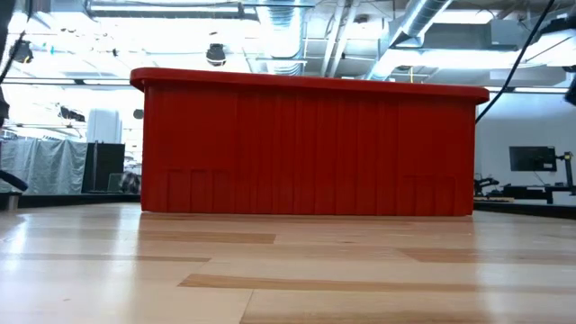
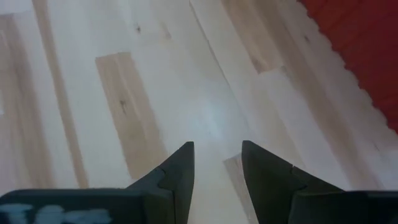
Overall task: Pick and place slides into bin
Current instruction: Return to Home Position
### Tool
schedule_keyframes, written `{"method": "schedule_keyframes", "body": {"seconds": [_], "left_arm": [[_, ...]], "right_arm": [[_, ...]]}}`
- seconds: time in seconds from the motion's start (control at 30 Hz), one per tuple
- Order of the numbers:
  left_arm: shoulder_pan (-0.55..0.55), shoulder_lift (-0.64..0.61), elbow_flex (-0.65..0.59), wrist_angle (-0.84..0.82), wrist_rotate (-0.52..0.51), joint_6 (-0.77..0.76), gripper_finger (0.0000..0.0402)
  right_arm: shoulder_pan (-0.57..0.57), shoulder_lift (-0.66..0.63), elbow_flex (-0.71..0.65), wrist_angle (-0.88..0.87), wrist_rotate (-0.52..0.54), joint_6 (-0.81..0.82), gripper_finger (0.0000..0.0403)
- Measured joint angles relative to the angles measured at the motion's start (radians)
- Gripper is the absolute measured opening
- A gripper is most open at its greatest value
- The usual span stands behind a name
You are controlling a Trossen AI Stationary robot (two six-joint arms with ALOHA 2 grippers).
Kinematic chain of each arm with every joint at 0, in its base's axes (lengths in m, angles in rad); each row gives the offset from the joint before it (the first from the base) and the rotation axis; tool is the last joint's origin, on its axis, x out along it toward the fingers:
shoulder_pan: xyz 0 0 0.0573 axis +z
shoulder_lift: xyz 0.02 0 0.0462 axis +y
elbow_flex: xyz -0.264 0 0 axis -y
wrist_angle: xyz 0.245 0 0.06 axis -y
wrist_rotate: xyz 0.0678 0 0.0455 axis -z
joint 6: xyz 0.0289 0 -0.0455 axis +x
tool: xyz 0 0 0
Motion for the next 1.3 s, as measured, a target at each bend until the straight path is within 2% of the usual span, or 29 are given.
{"method": "schedule_keyframes", "body": {"seconds": [0.17, 0.23, 0.33, 0.43, 0.5, 0.57, 0.63, 0.7, 0.9, 1.03, 1.2, 1.3], "left_arm": [[-0.075, -0.144, 0.005, 0.147, -0.004, -0.078, 0.0139], [-0.118, -0.201, -0.011, 0.176, -0.021, -0.106, 0.0139], [-0.2, -0.28, -0.054, 0.205, -0.107, -0.137, 0.0139], [-0.294, -0.365, -0.156, 0.254, -0.233, -0.175, 0.0139], [-0.353, -0.428, -0.261, 0.321, -0.306, -0.189, 0.0139], [-0.398, -0.494, -0.389, 0.39, -0.356, -0.201, 0.0139], [-0.429, -0.564, -0.531, 0.493, -0.373, -0.213, 0.0139], [-0.454, -0.633, -0.674, 0.591, -0.367, -0.229, 0.0139], [-0.523, -0.838, -1.12, 0.87, -0.348, -0.297, 0.0139], [-0.565, -0.981, -1.39, 1.075, -0.349, -0.345, 0.0139], [-0.637, -1.162, -1.68, 1.32, -0.354, -0.382, 0.0139], [-0.673, -1.263, -1.806, 1.411, -0.372, -0.385, 0.0139]], "right_arm": [[-0.029, 0.0, 0.0, 0.014, -0.09, -0.041, 0.0124], [-0.031, 0.0, 0.0, 0.048, -0.092, -0.043, 0.0124], [-0.034, 0.0, 0.0, 0.135, -0.078, -0.096, 0.0124], [-0.038, 0.0, 0.0, 0.252, -0.102, -0.198, 0.0124], [-0.044, 0.0, 0.0, 0.331, -0.107, -0.276, 0.0124], [-0.05, 0.0, 0.0, 0.409, -0.062, -0.369, 0.0124], [-0.056, -0.008, 0.0, 0.493, -0.011, -0.479, 0.0124], [-0.068, -0.027, 0.0, 0.593, -0.003, -0.611, 0.0124], [-0.09, -0.144, 0.0, 0.827, -0.147, -0.979, 0.0124], [-0.076, -0.264, 0.0, 0.798, -0.209, -1.089, 0.0124], [0.015, -0.438, 0.0, 0.675, -0.179, -1.121, 0.0124], [0.094, -0.522, 0.0, 0.65, -0.157, -1.175, 0.0124]]}}
